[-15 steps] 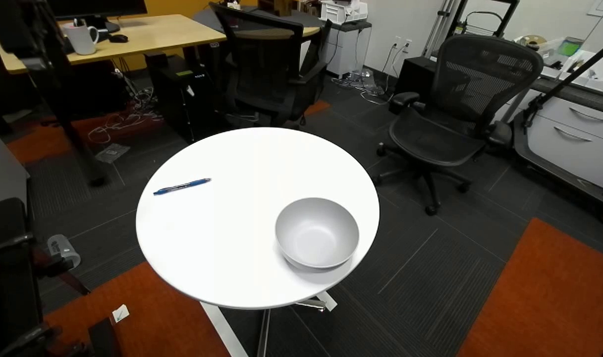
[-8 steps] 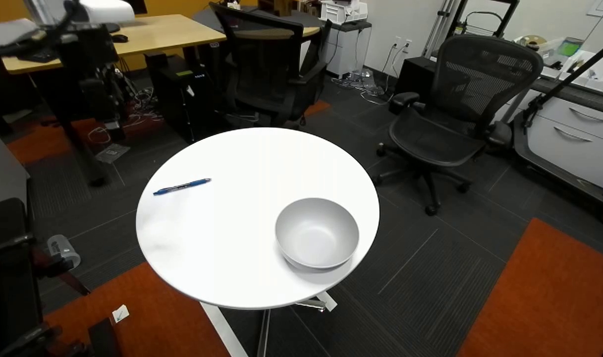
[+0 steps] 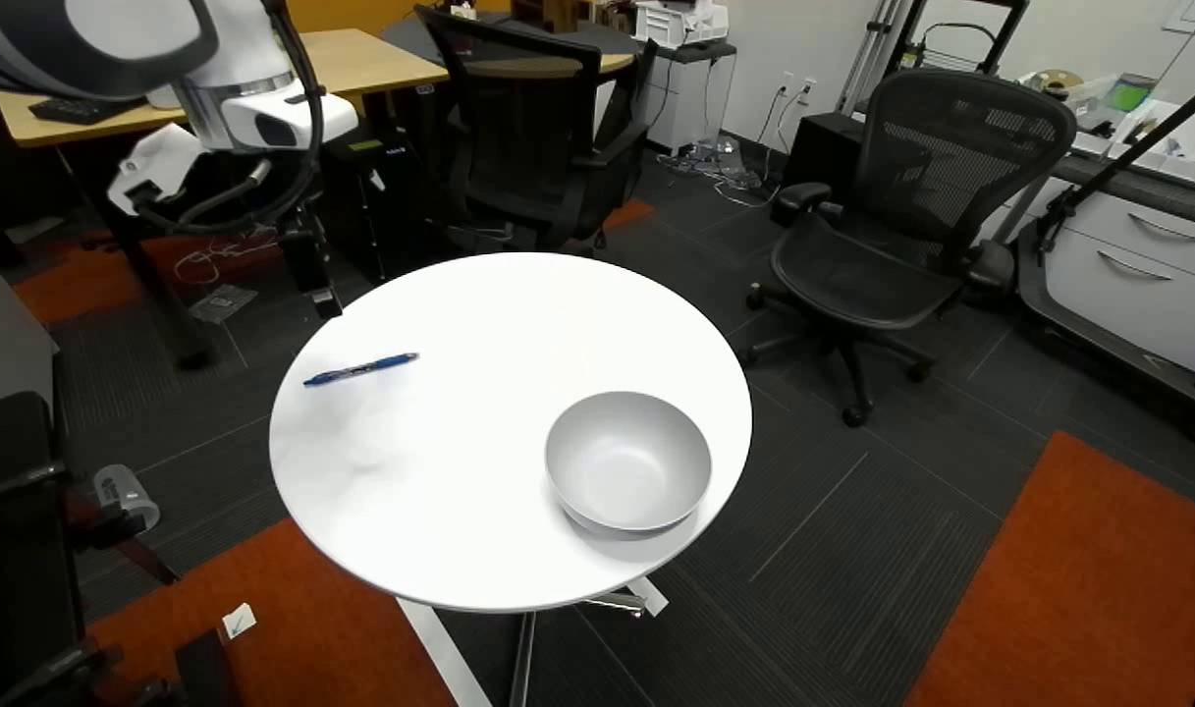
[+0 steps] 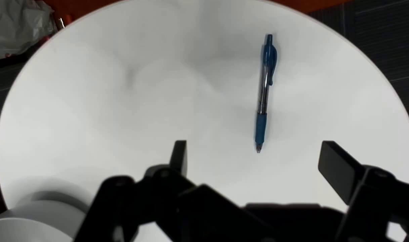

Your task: Put the pen on the table inside the bowl

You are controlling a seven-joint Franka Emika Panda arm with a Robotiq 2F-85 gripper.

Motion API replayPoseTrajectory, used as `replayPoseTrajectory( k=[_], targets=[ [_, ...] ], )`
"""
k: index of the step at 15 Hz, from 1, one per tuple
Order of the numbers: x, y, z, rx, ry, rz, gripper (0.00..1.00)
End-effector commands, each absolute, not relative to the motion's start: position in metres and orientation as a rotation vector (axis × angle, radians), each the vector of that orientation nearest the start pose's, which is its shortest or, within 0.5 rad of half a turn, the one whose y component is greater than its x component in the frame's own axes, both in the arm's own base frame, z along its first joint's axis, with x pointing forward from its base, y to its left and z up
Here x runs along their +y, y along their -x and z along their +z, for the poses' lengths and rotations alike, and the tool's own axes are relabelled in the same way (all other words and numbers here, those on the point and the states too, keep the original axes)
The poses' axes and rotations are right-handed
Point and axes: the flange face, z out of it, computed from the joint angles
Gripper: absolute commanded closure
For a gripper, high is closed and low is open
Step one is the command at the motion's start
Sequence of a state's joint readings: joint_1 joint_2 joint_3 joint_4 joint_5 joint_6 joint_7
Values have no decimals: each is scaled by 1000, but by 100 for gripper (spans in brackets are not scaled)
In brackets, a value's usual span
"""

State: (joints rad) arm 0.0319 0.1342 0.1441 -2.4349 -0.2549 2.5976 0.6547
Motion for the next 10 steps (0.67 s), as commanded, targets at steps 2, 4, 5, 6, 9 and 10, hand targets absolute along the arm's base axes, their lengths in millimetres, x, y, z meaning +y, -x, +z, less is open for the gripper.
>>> replayPoseTrajectory(
  k=[2,4,5,6,9,10],
  targets=[
    [95,-515,225,449,3194,-106,0],
    [98,-522,214,446,3191,-89,0],
    [100,-525,210,436,3190,-79,0],
    [101,-528,205,433,3191,-70,0],
    [102,-533,192,435,3181,-25,0],
    [101,-535,188,438,3176,-15,0]
  ],
)
